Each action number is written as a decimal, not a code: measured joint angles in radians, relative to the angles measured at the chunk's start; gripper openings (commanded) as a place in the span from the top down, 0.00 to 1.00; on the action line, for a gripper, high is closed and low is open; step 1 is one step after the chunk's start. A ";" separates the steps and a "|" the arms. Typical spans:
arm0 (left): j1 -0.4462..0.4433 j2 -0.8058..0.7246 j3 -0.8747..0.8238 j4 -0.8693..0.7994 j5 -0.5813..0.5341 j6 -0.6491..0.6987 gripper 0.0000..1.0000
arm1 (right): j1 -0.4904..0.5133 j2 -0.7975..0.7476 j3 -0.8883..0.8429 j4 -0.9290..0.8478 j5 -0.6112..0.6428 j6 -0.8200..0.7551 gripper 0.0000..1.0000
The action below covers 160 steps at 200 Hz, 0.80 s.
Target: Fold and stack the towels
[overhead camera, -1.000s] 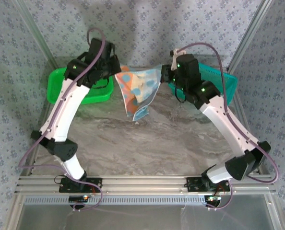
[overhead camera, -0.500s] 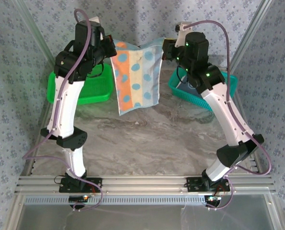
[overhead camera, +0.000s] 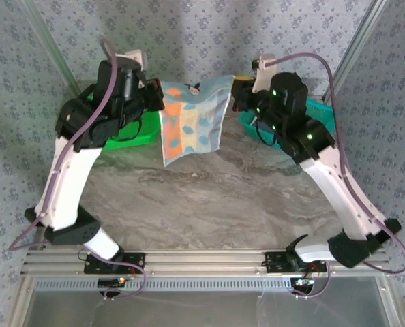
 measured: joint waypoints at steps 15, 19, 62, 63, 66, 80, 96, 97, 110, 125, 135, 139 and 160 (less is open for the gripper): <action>-0.040 -0.069 -0.064 0.010 -0.023 -0.024 1.00 | 0.063 -0.066 -0.020 -0.019 0.042 -0.007 1.00; -0.052 -0.087 -0.082 0.013 -0.032 -0.031 1.00 | 0.079 -0.080 -0.021 -0.027 0.056 -0.008 1.00; -0.107 -0.203 -0.195 0.070 -0.093 -0.075 1.00 | 0.127 -0.157 -0.034 -0.083 0.115 -0.010 1.00; -0.107 -0.203 -0.196 0.072 -0.096 -0.076 1.00 | 0.126 -0.157 -0.035 -0.084 0.115 -0.010 1.00; -0.107 -0.203 -0.198 0.076 -0.098 -0.077 1.00 | 0.122 -0.156 -0.037 -0.086 0.114 -0.010 1.00; -0.094 -0.188 -0.208 0.101 -0.098 -0.080 1.00 | 0.087 -0.137 -0.046 -0.096 0.095 0.000 1.00; -0.049 -0.145 -0.216 0.123 -0.069 -0.084 1.00 | 0.018 -0.086 -0.048 -0.101 0.055 0.026 1.00; -0.043 -0.141 -0.216 0.126 -0.064 -0.084 1.00 | 0.012 -0.082 -0.049 -0.101 0.050 0.028 1.00; -0.003 -0.097 -0.233 0.141 -0.044 -0.090 1.00 | -0.026 -0.042 -0.057 -0.101 0.026 0.044 1.00; 0.051 -0.043 -0.254 0.150 0.006 -0.090 1.00 | -0.071 0.011 -0.066 -0.099 -0.015 0.062 1.00; 0.098 0.008 -0.254 0.164 0.061 -0.090 1.00 | -0.106 0.060 -0.058 -0.084 -0.061 0.079 1.00; 0.119 0.030 -0.254 0.173 0.072 -0.090 1.00 | -0.124 0.085 -0.052 -0.077 -0.076 0.086 1.00; 0.208 0.178 -0.222 0.188 0.141 -0.087 1.00 | -0.200 0.239 0.002 -0.051 -0.153 0.117 1.00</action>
